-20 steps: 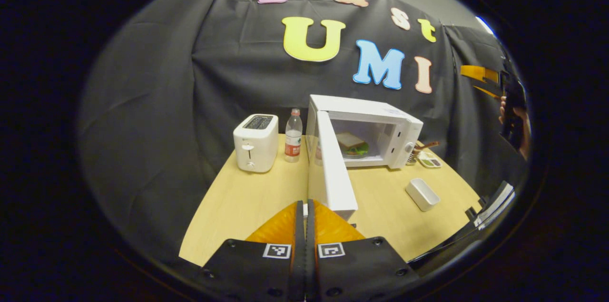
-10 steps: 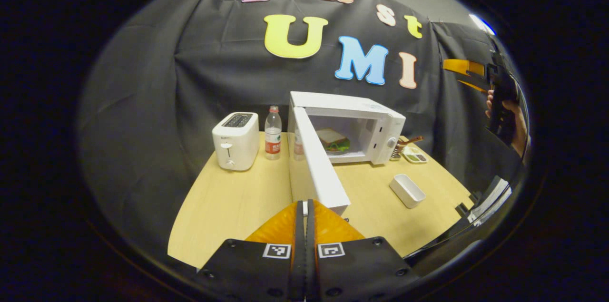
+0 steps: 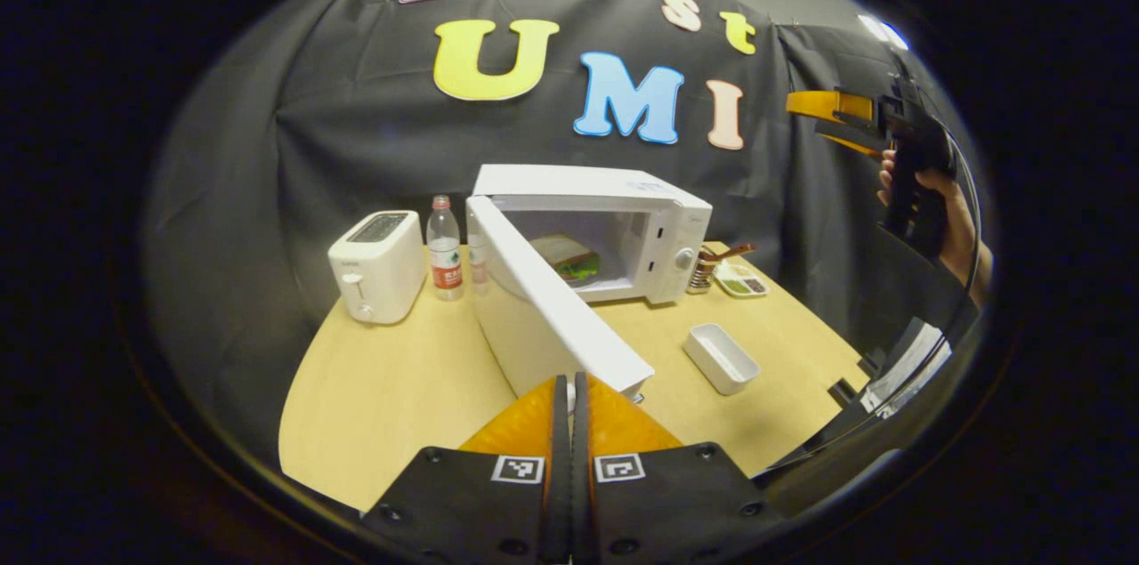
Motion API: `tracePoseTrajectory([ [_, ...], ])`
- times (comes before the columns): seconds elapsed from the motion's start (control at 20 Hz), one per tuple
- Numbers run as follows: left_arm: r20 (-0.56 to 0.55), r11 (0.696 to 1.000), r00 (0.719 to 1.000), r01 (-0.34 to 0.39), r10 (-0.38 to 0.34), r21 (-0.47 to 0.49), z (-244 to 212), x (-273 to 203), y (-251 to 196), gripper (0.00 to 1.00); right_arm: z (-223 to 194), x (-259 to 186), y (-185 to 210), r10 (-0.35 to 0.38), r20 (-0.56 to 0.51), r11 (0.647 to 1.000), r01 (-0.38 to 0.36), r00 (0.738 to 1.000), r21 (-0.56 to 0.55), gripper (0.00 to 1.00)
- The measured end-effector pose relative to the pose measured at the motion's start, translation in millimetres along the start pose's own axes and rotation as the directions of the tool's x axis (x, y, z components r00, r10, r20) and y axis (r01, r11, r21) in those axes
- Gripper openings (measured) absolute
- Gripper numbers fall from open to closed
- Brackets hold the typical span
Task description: Open the microwave oven with the left hand, put the food in, and close the microwave oven.
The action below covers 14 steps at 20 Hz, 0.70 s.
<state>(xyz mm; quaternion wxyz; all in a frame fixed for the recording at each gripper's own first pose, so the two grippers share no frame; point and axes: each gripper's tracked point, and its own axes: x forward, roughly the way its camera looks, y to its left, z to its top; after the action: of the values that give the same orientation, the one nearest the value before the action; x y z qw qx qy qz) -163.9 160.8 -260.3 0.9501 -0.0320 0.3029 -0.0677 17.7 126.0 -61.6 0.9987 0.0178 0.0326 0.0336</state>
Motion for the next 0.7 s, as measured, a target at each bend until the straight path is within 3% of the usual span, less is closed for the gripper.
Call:
tracePoseTrajectory([
  [0.3, -0.031, 1.000, 0.999, 0.024, -0.024, 0.005, 11, 40, -44, 0.07, 18, 10, -15, 0.035, 0.067, 0.998, -0.031, 0.997, -0.060, 0.96],
  [0.4, -0.041, 0.999, 0.999, 0.015, -0.013, 0.052, 16, 55, -55, 0.07, 22, 15, -20, 0.043, 0.081, 0.997, -0.037, 0.996, -0.072, 0.96],
  [0.7, -0.057, 0.986, 0.996, 0.083, -0.075, 0.143, 35, 93, -105, 0.07, 19, 22, -43, 0.041, 0.078, 0.997, -0.036, 0.996, -0.068, 0.96],
])
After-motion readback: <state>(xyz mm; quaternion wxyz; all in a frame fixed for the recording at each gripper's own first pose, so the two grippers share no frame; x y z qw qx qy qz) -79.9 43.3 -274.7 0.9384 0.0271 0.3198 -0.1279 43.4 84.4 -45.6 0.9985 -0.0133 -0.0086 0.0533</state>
